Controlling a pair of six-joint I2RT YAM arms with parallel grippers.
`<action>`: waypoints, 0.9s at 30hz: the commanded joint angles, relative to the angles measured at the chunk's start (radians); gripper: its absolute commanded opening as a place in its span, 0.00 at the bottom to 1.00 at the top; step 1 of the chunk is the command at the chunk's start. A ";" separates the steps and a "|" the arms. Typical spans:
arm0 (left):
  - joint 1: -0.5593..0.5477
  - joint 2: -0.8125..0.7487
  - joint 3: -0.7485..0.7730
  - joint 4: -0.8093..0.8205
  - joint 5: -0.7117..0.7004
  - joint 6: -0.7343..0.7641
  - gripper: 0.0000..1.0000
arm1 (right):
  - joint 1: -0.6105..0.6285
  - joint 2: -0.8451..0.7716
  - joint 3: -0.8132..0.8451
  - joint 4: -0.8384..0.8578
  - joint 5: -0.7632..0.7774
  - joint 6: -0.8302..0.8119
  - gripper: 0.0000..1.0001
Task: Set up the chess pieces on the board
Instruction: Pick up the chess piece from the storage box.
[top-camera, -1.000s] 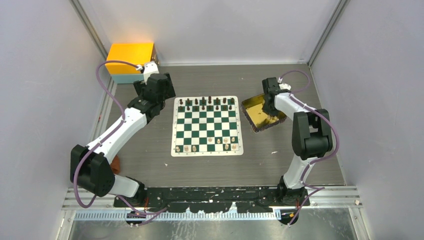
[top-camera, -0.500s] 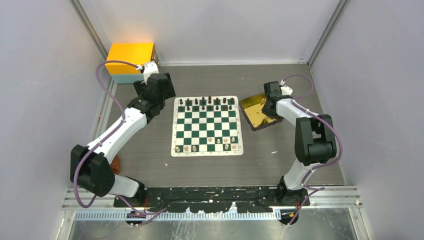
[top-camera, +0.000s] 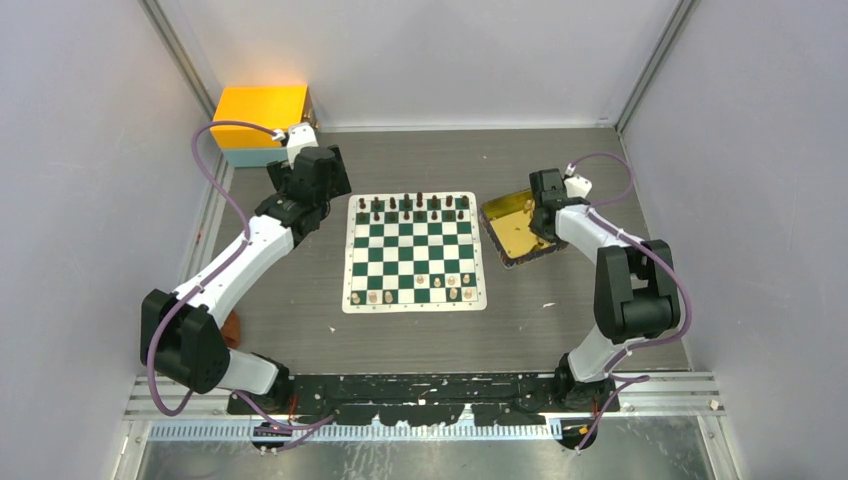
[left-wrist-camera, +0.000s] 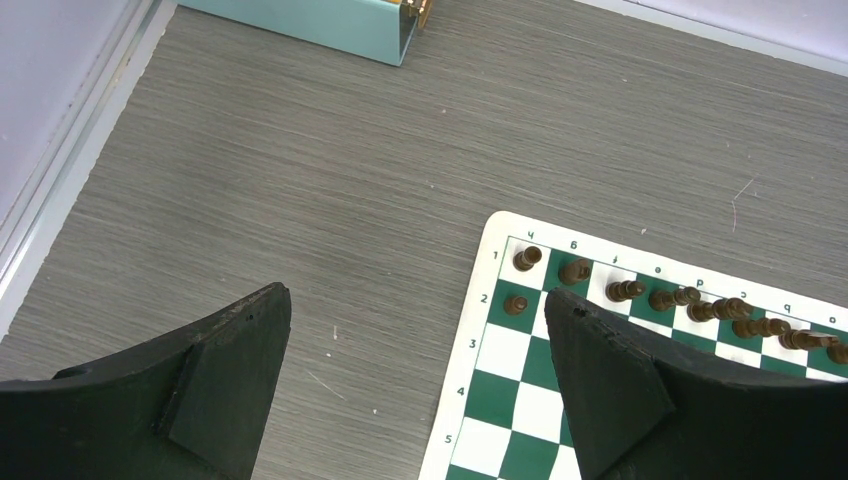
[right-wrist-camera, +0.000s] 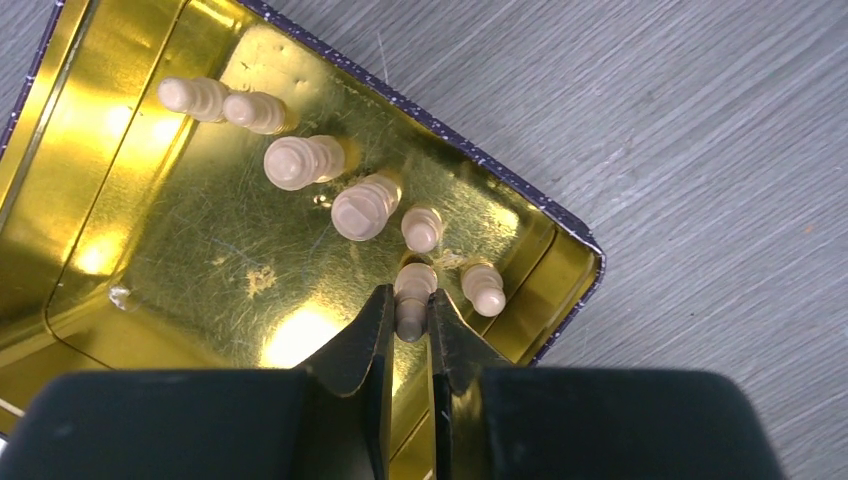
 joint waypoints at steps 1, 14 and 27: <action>-0.002 -0.020 0.007 0.036 -0.013 0.002 0.98 | 0.001 -0.054 -0.011 0.036 0.063 -0.012 0.00; -0.003 -0.025 0.014 0.029 -0.004 -0.004 0.98 | 0.050 -0.095 0.079 -0.007 0.013 -0.085 0.00; -0.002 -0.053 0.007 0.003 -0.001 -0.015 0.98 | 0.227 -0.183 0.207 -0.152 -0.056 -0.162 0.01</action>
